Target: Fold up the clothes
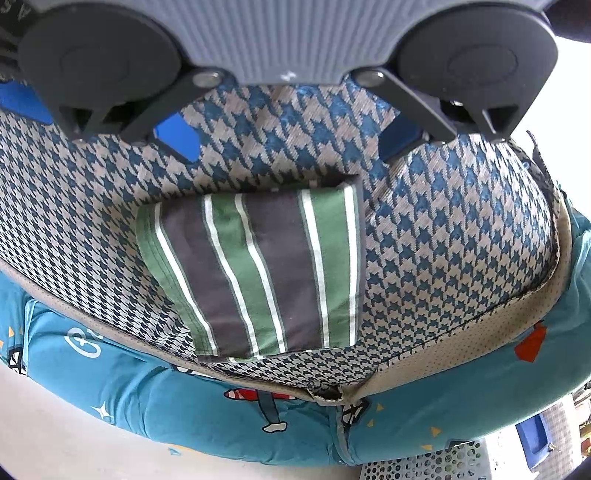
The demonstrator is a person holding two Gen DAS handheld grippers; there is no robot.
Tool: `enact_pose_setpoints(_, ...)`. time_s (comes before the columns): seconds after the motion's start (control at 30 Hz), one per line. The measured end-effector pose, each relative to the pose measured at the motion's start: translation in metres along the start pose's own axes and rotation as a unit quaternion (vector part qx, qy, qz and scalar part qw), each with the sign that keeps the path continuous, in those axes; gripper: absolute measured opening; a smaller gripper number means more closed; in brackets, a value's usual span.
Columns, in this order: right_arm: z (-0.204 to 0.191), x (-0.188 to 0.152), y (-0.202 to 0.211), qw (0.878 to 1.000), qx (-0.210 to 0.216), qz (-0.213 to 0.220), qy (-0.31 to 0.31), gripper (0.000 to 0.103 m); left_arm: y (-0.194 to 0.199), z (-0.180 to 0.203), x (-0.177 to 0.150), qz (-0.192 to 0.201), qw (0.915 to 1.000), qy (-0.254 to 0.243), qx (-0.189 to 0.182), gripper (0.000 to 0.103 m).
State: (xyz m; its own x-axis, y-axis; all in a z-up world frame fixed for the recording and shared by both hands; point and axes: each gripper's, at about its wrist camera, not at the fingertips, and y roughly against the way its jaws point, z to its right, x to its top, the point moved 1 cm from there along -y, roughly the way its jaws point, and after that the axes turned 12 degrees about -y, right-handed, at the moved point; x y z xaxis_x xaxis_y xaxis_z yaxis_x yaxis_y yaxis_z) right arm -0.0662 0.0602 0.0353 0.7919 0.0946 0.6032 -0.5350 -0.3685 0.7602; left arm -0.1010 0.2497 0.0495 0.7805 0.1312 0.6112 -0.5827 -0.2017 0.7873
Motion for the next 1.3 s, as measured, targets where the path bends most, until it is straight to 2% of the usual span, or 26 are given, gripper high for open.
enact_pose_setpoints(1.3, -0.0047, 0.0047, -0.0022, 1.0, 0.005, 0.002, -0.002, 0.052, -0.0042, -0.0071, 0.0028, -0.008, 0.9999, 0.01, 0.006, 0.103)
